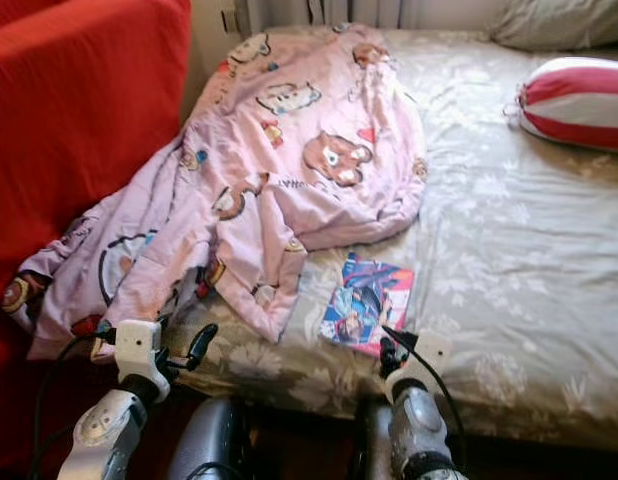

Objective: Clean up the room

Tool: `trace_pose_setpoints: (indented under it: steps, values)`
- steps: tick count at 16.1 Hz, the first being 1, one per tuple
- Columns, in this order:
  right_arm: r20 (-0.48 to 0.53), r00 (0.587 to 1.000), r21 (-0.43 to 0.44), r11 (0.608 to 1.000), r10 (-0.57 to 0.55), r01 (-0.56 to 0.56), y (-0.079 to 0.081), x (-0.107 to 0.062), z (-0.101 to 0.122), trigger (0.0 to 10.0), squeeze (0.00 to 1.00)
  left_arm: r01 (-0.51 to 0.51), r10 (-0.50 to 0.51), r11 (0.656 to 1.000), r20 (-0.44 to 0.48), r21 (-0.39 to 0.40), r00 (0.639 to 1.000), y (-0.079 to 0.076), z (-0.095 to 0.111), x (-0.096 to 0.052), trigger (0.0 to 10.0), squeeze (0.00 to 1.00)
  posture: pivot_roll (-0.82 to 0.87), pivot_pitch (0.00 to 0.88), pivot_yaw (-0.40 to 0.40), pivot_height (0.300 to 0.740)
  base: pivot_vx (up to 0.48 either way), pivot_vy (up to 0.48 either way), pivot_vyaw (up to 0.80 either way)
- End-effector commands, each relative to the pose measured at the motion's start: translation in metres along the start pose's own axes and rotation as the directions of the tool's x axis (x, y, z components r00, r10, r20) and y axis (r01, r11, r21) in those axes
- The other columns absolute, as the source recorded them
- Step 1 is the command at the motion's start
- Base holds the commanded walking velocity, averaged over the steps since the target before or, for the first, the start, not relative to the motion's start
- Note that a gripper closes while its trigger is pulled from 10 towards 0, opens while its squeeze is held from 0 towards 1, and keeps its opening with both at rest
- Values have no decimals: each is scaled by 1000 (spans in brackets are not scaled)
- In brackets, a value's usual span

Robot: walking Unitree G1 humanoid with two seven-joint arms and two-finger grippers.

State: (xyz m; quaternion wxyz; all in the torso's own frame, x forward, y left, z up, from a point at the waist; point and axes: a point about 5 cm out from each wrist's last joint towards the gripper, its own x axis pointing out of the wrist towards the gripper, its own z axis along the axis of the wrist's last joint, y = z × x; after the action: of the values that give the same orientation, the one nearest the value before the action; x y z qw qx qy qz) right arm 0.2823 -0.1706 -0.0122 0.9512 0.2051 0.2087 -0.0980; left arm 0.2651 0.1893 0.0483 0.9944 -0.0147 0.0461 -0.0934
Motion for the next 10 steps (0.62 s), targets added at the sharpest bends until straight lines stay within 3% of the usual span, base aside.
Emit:
trace_pose_setpoints:
  steps: [1, 10]
  values:
    - [-18, 1000, 23, 1000, 15, -14, 4, 0, -2, 10000, 0, -10, 10, 1000, -18, 19, 1000, 5, 0, -5, 10000, 0, 164, 188, 65, 577, 0, 0, 0]
    - [-17, 1000, 54, 998, 17, -16, 2, 2, 2, 10000, 0, -25, 28, 999, -62, 47, 998, 14, -2, -25, 10000, 0, 208, 223, 90, 577, 0, 0, 0]
